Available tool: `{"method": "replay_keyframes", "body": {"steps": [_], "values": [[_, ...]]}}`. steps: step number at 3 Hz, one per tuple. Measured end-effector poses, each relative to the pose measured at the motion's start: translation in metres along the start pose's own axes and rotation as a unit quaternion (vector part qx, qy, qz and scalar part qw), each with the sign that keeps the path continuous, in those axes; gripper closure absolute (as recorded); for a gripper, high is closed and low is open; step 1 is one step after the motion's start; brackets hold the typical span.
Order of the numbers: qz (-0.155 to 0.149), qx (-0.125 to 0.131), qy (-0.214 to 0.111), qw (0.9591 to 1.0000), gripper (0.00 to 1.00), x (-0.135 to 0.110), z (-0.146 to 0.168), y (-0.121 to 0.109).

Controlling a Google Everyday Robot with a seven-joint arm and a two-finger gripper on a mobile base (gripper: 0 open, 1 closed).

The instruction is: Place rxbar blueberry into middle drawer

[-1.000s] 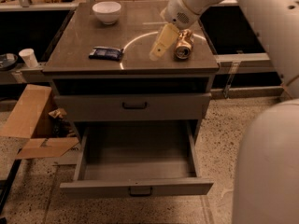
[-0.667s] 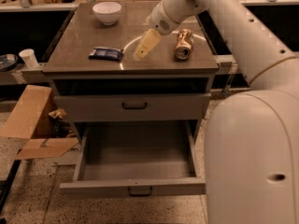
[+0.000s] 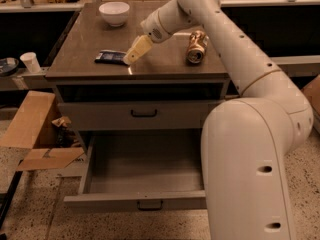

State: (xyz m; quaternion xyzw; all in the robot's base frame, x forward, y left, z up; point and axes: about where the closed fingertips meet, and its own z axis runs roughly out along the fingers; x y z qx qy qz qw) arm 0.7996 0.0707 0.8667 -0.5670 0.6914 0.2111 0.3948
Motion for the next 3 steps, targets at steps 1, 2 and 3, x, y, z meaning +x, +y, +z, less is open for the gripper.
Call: {"method": "replay_keyframes", "body": {"steps": [1, 2, 3], "values": [[-0.003, -0.008, -0.026, 0.9996, 0.00, -0.011, 0.022, 0.001], [-0.002, -0.028, -0.047, 0.9985, 0.00, -0.021, 0.041, 0.011], [0.010, -0.044, -0.058, 0.9973, 0.00, -0.022, 0.054, 0.018]]}}
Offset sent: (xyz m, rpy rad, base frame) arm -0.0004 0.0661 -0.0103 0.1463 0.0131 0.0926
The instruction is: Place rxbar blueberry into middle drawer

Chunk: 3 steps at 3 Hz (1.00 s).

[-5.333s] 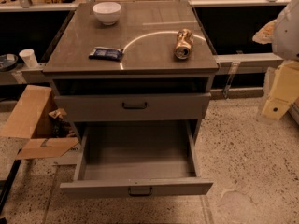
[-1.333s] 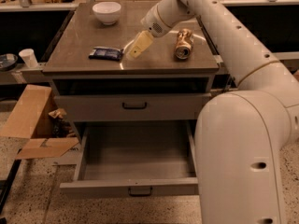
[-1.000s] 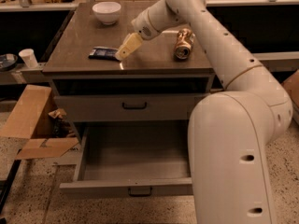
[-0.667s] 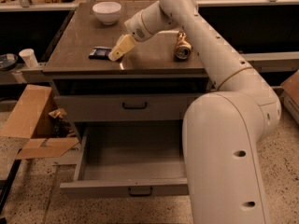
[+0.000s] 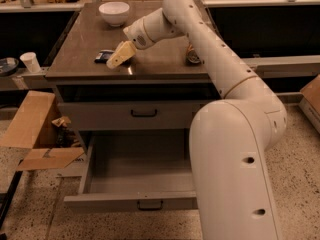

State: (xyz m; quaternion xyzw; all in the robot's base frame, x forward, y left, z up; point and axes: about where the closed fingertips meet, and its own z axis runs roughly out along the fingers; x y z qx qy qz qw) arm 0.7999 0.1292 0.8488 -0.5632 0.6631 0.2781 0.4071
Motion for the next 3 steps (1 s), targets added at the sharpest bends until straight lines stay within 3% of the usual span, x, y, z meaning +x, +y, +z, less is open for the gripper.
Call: {"method": "replay_keyframes", "body": {"steps": [1, 3], "values": [[0.017, -0.013, -0.002, 0.9998, 0.00, 0.0044, 0.0121, 0.0036], [0.037, -0.019, 0.003, 0.9991, 0.42, 0.0137, 0.0204, 0.0039]]}}
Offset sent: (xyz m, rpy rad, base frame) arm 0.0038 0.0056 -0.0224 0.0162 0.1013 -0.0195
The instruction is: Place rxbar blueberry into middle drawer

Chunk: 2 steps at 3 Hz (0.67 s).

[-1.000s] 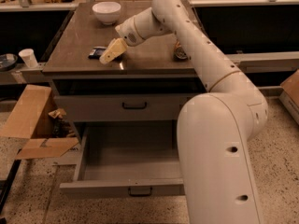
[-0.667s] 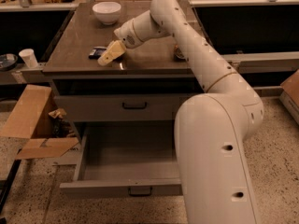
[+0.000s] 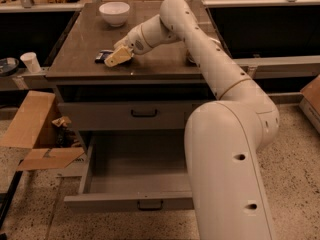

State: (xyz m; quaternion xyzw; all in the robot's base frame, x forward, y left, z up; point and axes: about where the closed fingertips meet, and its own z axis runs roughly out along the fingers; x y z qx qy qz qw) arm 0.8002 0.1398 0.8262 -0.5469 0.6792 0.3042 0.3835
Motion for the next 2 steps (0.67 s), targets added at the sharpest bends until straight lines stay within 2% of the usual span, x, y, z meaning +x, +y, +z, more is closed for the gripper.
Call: {"method": "replay_keyframes", "body": {"steps": [2], "values": [[-0.002, -0.005, 0.010, 0.9999, 0.89, 0.0005, 0.0036, 0.0028]]}}
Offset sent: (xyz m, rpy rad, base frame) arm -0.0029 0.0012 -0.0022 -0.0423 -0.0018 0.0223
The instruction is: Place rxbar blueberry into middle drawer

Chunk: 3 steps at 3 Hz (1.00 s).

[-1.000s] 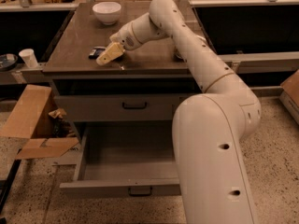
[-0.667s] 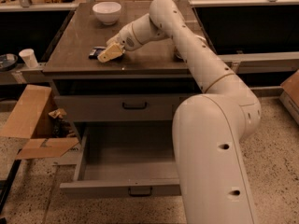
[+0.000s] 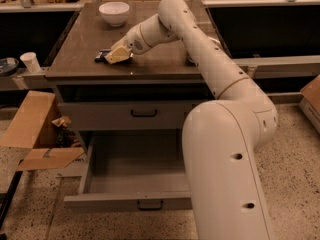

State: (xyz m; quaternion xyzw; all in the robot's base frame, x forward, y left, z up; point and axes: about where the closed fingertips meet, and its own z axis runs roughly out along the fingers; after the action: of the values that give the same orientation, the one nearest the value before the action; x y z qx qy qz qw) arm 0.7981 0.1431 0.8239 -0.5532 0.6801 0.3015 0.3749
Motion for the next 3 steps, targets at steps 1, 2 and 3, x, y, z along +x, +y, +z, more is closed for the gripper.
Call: {"method": "replay_keyframes", "body": {"steps": [1, 2, 3], "values": [[-0.001, 0.001, -0.001, 1.0000, 1.00, -0.004, -0.004, 0.001], [-0.015, 0.022, -0.018, 0.9995, 1.00, -0.022, -0.045, 0.018], [-0.031, 0.032, -0.034, 0.9984, 1.00, -0.039, -0.073, 0.047]]}}
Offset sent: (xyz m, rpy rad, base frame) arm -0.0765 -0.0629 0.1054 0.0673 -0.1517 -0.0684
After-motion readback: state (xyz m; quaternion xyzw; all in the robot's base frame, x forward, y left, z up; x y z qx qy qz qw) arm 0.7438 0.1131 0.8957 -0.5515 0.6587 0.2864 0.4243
